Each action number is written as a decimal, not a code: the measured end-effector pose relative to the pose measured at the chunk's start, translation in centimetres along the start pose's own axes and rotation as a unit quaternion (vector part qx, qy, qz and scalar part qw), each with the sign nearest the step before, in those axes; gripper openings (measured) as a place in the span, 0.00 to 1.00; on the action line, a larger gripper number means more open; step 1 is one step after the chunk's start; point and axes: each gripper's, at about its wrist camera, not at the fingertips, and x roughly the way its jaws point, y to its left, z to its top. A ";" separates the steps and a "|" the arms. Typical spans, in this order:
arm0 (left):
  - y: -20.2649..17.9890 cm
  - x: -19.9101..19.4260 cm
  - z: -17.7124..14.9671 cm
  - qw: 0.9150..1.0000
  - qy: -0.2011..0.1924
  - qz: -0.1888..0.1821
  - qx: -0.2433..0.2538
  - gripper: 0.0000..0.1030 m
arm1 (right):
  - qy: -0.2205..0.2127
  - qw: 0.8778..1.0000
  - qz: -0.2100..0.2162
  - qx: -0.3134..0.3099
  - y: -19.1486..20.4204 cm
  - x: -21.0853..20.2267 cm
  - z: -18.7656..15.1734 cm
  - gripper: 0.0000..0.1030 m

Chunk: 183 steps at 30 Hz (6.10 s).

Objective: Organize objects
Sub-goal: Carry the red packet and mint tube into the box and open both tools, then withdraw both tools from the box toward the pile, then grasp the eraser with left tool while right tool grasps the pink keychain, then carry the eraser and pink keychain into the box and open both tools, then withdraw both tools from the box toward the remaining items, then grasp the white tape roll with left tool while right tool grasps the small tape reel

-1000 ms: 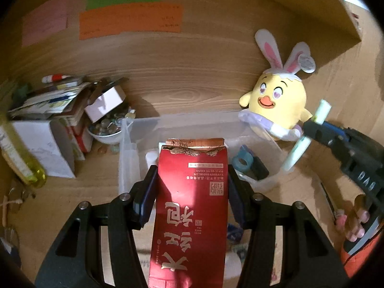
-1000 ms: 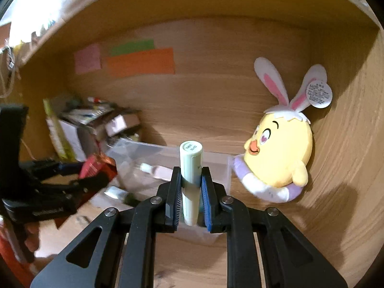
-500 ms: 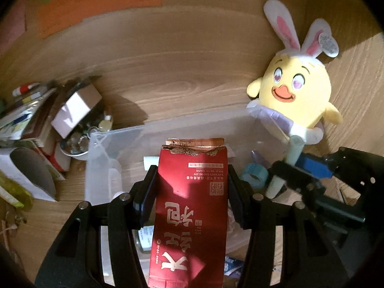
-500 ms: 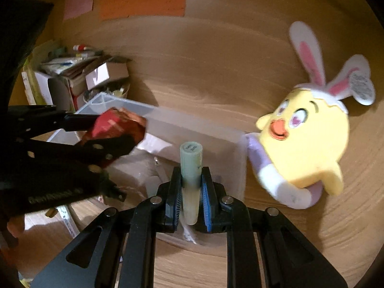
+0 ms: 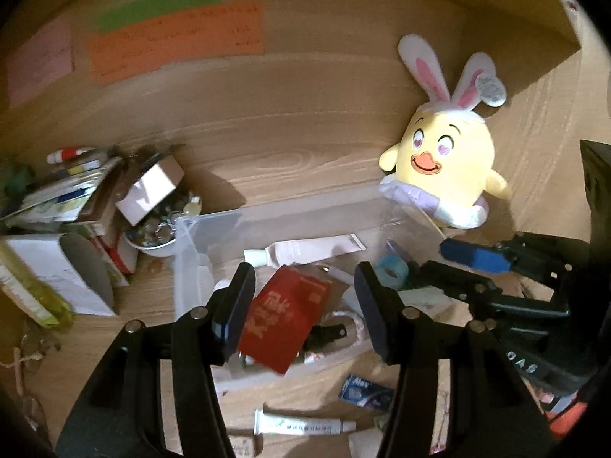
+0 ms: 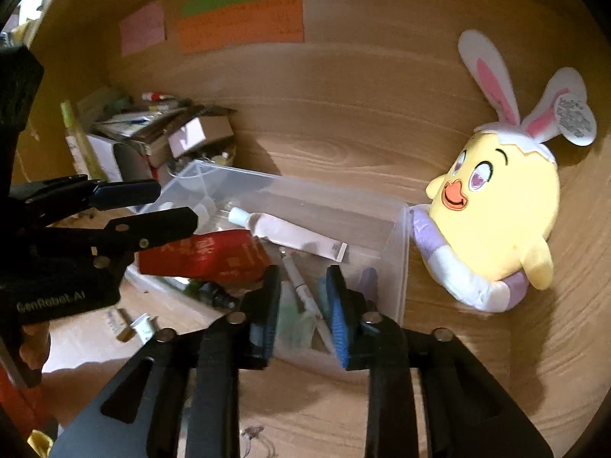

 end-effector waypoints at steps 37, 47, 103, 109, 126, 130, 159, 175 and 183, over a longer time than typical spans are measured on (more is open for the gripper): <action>5.9 -1.9 -15.8 0.991 0.116 0.031 -0.057 0.66 | 0.080 0.995 0.042 0.046 3.9 -2.7 -15.5 0.63; 5.8 -0.5 -14.5 0.992 0.111 0.043 -0.049 0.57 | 0.061 0.998 0.007 -0.007 6.3 -3.9 -16.8 0.26; 1.2 -2.3 -2.8 0.999 -0.015 -0.011 -0.026 0.38 | -0.102 0.994 -0.029 0.015 2.1 -3.3 1.1 0.18; 0.8 1.4 -1.8 1.000 0.015 -0.004 -0.026 0.38 | -0.049 0.998 -0.036 0.024 0.7 0.8 0.9 0.18; 1.5 4.1 -1.6 0.999 0.041 -0.003 -0.036 0.40 | 0.021 0.998 -0.051 0.009 0.3 6.3 -0.3 0.19; 1.1 2.4 -1.4 0.999 0.023 0.000 -0.028 0.51 | 0.020 0.998 -0.052 0.006 0.5 5.6 -0.1 0.26; 0.6 -3.6 -10.9 0.999 0.037 0.004 -0.012 0.92 | 0.010 1.000 -0.009 0.023 3.3 -1.5 -8.6 0.74; -2.8 -1.0 -13.1 0.995 0.082 -0.064 0.000 0.50 | 0.060 0.997 -0.001 0.040 2.3 -0.7 -12.0 0.74; -1.1 -0.9 -13.8 0.994 0.084 -0.070 -0.026 0.24 | 0.073 0.997 0.029 0.027 4.4 0.1 -11.9 0.74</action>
